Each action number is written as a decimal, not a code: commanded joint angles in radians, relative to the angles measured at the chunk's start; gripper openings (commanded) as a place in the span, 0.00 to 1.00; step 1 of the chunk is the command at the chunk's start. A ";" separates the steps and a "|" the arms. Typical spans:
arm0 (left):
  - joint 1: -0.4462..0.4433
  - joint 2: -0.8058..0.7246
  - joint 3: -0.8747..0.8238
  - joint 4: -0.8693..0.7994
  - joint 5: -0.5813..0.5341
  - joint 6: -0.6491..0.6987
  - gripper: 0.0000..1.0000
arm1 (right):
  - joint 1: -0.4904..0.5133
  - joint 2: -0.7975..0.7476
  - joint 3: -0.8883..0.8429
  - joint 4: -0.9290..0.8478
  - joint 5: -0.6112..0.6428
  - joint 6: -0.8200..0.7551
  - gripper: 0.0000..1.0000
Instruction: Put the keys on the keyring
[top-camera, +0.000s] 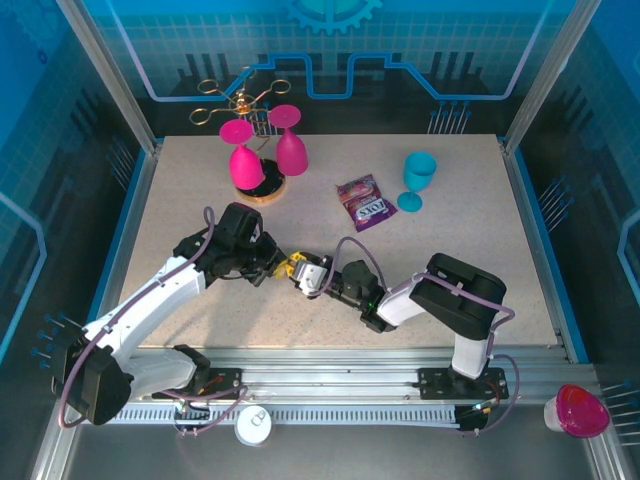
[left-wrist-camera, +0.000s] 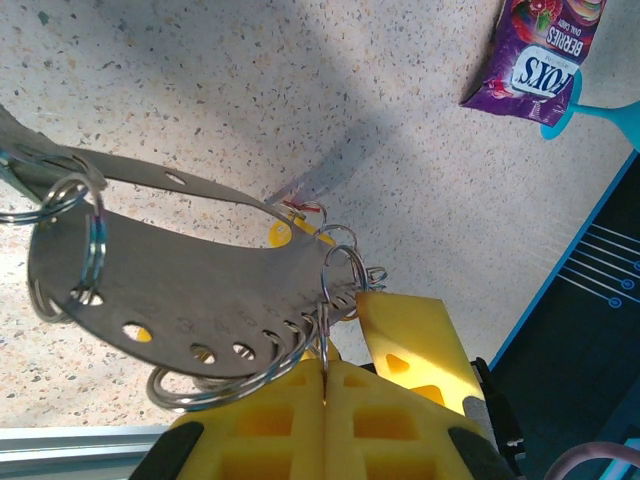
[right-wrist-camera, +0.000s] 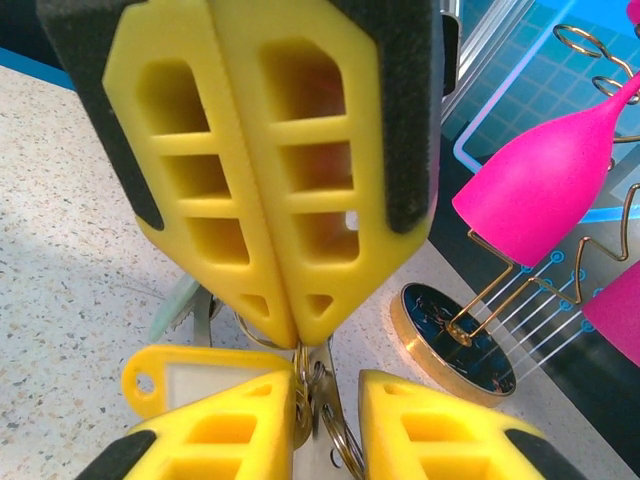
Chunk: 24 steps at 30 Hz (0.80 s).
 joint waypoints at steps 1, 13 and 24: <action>-0.012 -0.020 -0.015 0.020 0.018 -0.028 0.00 | 0.016 0.017 0.025 0.048 0.013 -0.014 0.23; -0.019 -0.021 -0.034 0.045 0.018 -0.057 0.00 | 0.016 0.016 0.032 0.043 0.005 -0.037 0.02; -0.008 -0.131 0.004 0.096 -0.261 0.234 0.83 | -0.068 -0.113 -0.042 -0.121 -0.173 0.071 0.00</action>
